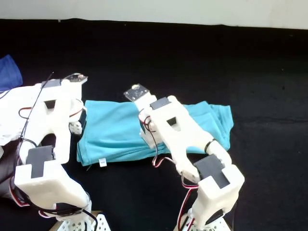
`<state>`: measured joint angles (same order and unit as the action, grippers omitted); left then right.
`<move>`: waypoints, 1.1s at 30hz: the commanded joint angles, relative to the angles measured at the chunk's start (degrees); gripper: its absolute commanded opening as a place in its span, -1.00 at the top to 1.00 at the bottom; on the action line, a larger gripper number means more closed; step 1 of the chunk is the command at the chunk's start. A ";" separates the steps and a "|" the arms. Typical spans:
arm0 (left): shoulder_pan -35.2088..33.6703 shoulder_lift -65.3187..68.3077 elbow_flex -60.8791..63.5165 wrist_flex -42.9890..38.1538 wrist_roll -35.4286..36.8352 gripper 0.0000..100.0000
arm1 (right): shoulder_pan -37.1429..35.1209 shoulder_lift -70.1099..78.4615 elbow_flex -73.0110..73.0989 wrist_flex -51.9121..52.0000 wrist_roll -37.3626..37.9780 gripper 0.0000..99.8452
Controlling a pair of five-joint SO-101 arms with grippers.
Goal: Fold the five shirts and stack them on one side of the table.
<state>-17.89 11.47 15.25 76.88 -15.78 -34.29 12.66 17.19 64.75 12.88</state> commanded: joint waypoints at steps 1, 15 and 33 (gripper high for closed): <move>-2.15 -2.95 -2.95 1.67 -0.09 0.97 | -0.31 -2.33 -7.87 5.41 -0.26 0.94; -4.97 -2.24 -7.43 3.60 3.34 0.53 | 1.36 -2.51 -53.14 36.53 -0.26 0.66; -2.59 17.80 -14.99 0.79 4.48 0.54 | 36.44 -53.76 -6.37 35.38 7.82 0.68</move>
<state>-21.23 28.09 2.86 78.02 -11.38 -3.08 -31.30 -3.65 100.53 19.82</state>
